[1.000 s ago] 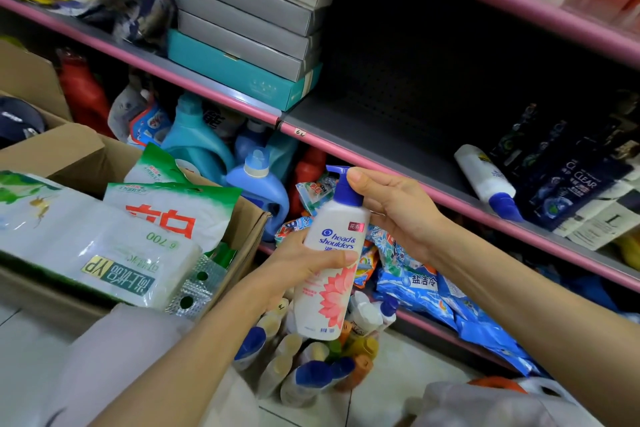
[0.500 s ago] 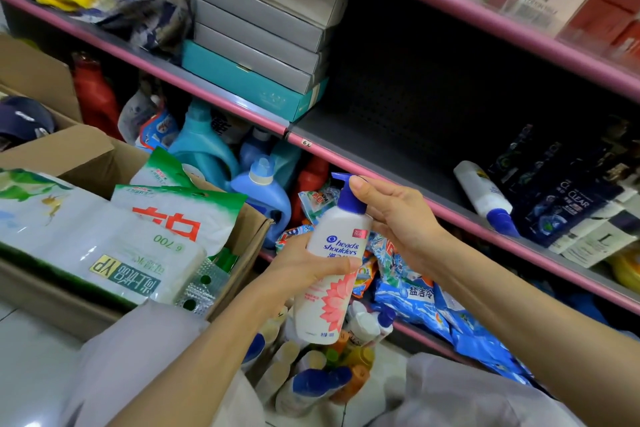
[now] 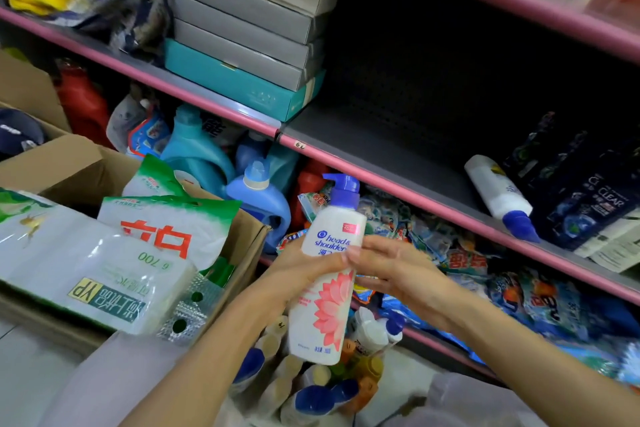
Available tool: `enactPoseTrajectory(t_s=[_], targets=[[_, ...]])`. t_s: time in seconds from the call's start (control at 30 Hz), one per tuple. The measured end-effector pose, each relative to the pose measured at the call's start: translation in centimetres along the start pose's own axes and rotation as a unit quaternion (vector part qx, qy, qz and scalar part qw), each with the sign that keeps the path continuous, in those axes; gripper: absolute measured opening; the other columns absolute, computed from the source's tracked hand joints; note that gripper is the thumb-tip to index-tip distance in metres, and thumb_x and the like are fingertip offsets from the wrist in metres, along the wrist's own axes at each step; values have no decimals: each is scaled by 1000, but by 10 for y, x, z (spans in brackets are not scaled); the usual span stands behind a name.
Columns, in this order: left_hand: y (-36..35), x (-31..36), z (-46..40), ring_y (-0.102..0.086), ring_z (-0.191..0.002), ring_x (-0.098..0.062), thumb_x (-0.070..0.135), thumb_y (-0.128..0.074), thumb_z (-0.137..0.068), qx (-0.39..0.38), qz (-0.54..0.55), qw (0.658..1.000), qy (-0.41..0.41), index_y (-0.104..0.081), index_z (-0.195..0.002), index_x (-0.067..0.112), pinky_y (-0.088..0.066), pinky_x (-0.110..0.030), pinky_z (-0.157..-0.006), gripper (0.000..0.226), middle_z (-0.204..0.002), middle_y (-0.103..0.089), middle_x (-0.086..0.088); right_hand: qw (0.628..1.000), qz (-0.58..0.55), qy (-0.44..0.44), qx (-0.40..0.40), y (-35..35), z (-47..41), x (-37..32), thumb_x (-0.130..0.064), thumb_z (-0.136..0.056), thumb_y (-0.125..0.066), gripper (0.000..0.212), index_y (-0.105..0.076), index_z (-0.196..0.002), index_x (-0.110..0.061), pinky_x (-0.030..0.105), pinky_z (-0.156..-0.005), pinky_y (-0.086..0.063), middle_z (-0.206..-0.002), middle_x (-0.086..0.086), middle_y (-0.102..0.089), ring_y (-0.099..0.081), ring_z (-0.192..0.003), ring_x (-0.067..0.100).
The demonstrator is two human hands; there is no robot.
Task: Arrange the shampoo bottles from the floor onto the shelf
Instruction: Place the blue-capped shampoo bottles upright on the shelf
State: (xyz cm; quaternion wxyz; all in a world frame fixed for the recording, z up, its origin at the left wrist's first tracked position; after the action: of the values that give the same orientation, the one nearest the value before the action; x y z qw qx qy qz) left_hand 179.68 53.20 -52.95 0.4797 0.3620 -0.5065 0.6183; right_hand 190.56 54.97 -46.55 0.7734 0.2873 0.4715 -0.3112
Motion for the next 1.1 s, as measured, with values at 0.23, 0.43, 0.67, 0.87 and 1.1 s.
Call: enactPoseTrajectory(t_s=[0.23, 0.43, 0.67, 0.87, 1.1], targets=[[-6, -11, -14, -73, -85, -19, 45, -84, -47, 18, -20, 1000, 16, -55, -115, 26, -58, -40, -80, 76, -94, -75, -1, 996, -78, -33, 19, 1, -6, 7, -16, -84, -70, 30, -66, -113, -7, 18, -63, -55, -101, 6, -75, -73, -89, 18], [-10, -21, -19, -72, -87, -27, 39, -82, -54, 8, -3, 999, 53, -57, -112, 27, -56, -48, -85, 65, -95, -74, -9, 994, -84, -27, 57, 11, -15, 9, -19, -80, -73, 31, -68, -108, -7, 16, -62, -55, -97, 6, -76, -73, -86, 19], [-19, -20, -23, -72, -76, -27, 24, -83, -65, -10, 83, 994, 70, -59, -115, 12, -56, -32, -64, 57, -89, -73, -18, 990, -97, -17, 102, 23, -22, 12, -18, -76, -77, 33, -67, -105, -7, 19, -57, -54, -94, 8, -76, -74, -81, 20], [-25, -10, -30, -72, -72, -23, 18, -84, -60, 10, 107, 993, 38, -60, -115, 11, -56, -29, -60, 61, -86, -74, -15, 987, -104, -2, 121, 32, -28, 11, -17, -74, -78, 35, -67, -105, -6, 29, -68, -60, -94, 9, -75, -74, -81, 22], [-9, 34, -27, -68, -85, -4, 55, -86, -47, 189, -58, 968, -153, -48, -107, 34, -55, -21, -65, 74, -95, -68, 10, 978, -55, 137, 144, 58, -34, -41, -11, -71, -80, 30, -70, -99, -9, 19, -65, -56, -89, 2, -76, -73, -82, 14]])
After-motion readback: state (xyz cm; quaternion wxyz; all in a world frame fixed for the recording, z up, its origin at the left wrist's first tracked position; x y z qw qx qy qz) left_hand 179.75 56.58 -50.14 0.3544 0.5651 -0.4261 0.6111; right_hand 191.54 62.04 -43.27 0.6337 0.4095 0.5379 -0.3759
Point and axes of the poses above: each hand's wrist, its own z-axis away from the middle knuckle, its own y-axis out of the back of the hand, x = y × z, the point moved 9 cm from there along -z, towards the middle knuckle
